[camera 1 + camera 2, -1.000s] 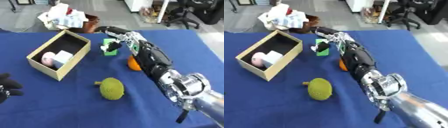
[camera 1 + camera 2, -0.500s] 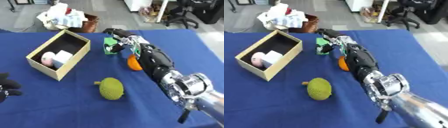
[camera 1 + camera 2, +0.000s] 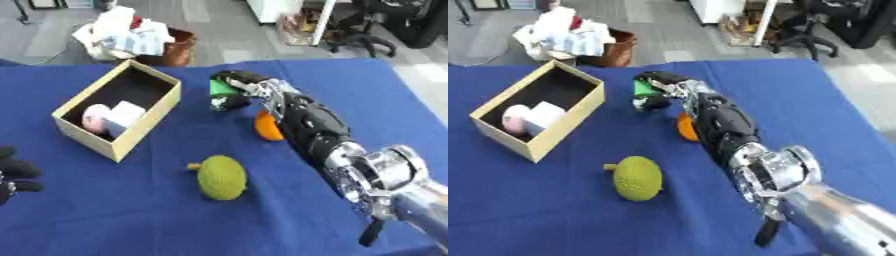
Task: Pick up objects on the table and place them in the box.
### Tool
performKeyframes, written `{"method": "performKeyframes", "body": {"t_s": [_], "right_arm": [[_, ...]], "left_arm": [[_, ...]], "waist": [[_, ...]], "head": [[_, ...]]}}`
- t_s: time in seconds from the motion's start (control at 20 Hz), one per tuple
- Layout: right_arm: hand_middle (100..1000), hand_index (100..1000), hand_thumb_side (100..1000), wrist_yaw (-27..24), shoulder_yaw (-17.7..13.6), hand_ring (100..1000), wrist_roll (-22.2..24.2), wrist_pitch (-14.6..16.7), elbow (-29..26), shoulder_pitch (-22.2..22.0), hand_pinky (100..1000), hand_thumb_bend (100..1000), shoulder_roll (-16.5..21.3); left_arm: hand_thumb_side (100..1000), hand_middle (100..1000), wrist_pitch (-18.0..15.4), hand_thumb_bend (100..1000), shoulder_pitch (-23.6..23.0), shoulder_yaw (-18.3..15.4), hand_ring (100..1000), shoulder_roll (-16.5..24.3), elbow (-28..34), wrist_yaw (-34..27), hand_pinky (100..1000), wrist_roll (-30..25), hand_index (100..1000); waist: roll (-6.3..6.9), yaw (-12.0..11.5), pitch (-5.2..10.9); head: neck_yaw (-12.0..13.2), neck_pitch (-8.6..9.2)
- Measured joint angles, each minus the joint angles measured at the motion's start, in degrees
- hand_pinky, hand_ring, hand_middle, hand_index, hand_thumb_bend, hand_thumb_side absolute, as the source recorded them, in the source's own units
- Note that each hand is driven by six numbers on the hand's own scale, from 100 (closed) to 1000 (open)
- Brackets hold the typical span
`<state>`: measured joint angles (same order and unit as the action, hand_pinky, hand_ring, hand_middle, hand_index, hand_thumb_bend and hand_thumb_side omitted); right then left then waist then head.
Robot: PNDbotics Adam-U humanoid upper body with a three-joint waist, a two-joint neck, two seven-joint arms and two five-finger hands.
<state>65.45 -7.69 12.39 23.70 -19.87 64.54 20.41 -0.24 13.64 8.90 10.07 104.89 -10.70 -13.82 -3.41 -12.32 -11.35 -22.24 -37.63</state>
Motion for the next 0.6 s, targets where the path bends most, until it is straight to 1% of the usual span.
{"method": "performKeyframes", "body": {"t_s": [0.1,0.15,0.2,0.25,0.45,0.6], "right_arm": [[866,1000,238,-0.8,0.0,625,0.5,0.4,-0.2,0.0,548,100,0.1],[839,1000,215,-1.1,0.0,569,0.5,0.6,-0.4,-0.1,494,100,0.1],[839,1000,215,-1.4,-0.1,541,0.4,0.9,-0.8,-0.1,469,100,0.1],[800,1000,208,-1.7,-0.1,516,0.1,1.2,-1.2,-0.2,451,100,0.0],[788,1000,199,-3.5,-0.4,506,-0.9,3.5,-3.7,-0.7,452,100,-0.2],[782,1000,198,-5.6,-0.5,504,-0.2,6.0,-6.9,-0.2,457,100,-0.9]], "left_arm": [[858,601,0.0,100,0.0,0.0,670,0.0,0.0,0.0,630,0.0,811],[858,601,0.0,100,0.0,0.0,669,0.0,0.0,0.1,630,0.0,811],[858,601,0.0,100,0.0,0.0,669,0.0,0.0,0.1,630,0.0,811],[857,601,0.0,100,0.0,0.0,669,0.0,0.0,0.1,629,0.0,811],[858,601,0.0,100,0.0,0.0,669,0.0,0.0,0.1,629,0.1,811],[857,601,0.0,100,-0.1,0.0,668,0.0,0.0,0.1,629,0.1,811]], "waist": [[0.00,0.0,0.00],[0.00,0.0,0.00],[0.00,0.0,0.00],[0.00,0.1,0.00],[0.00,0.3,0.00],[0.00,0.3,0.00]], "head": [[0.0,0.00],[0.0,0.00],[0.0,0.00],[0.0,0.00],[0.0,0.10],[0.0,0.17]]}}
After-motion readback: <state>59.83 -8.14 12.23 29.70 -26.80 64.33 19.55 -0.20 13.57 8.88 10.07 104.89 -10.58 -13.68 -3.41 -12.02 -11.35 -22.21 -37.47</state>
